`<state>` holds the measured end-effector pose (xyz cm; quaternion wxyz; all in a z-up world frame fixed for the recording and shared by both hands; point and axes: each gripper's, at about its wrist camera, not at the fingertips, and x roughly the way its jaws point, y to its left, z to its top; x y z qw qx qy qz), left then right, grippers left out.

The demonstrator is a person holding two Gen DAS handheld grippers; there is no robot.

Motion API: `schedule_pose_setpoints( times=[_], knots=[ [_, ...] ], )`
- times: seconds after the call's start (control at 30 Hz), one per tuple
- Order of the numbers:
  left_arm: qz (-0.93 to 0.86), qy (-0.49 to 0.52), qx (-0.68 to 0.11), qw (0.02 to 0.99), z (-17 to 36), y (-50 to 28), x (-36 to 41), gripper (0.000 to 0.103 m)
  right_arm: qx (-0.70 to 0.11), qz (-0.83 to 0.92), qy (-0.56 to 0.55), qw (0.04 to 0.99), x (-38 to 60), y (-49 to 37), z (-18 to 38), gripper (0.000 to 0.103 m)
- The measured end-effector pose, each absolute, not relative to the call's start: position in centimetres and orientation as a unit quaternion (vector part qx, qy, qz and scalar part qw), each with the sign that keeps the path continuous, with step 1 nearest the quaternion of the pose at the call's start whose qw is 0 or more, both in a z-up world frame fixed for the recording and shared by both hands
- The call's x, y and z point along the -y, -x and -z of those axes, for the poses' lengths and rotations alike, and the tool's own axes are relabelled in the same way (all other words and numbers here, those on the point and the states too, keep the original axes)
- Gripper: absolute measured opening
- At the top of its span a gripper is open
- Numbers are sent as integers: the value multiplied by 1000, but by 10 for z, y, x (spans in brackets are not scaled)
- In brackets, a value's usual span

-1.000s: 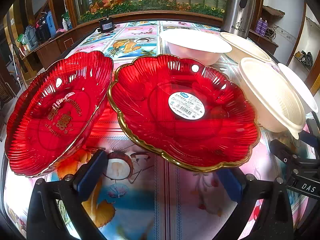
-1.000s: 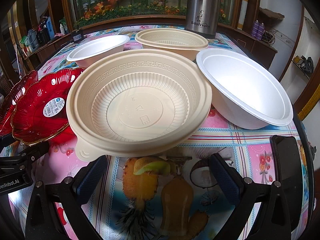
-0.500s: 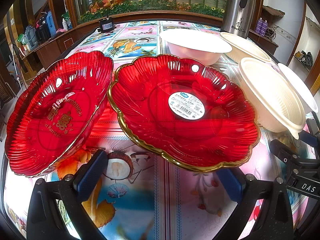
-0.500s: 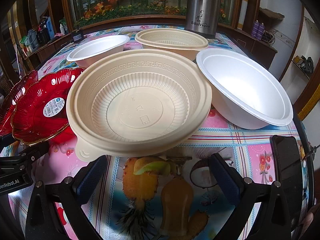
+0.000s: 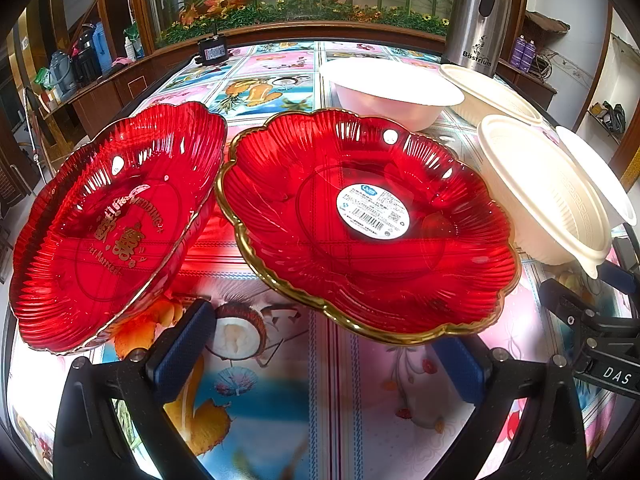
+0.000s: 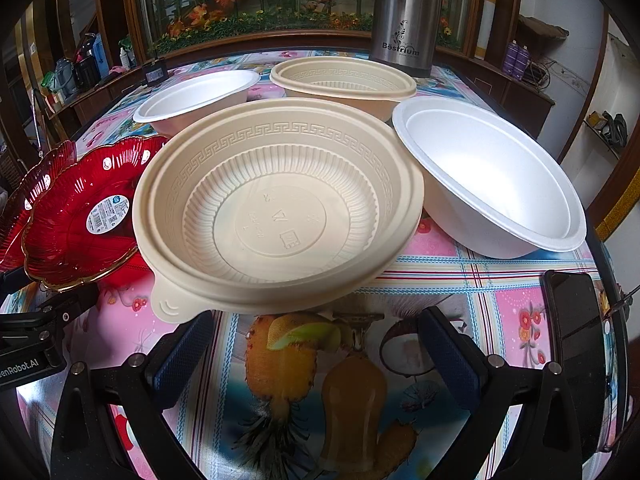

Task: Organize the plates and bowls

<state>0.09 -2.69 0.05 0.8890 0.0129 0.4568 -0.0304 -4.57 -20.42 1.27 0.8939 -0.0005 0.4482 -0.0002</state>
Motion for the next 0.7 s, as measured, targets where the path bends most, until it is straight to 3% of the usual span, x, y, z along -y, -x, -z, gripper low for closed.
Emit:
schedule_pose_setpoints(
  times=[0.37, 0.7],
  knots=[
    [46, -23, -469, 881, -3, 0, 28, 103, -451, 8, -3, 892, 203, 47, -12, 102],
    [84, -55, -496, 863, -5, 37, 31, 103, -509, -69, 6, 858, 194, 77, -17, 103]
  ],
)
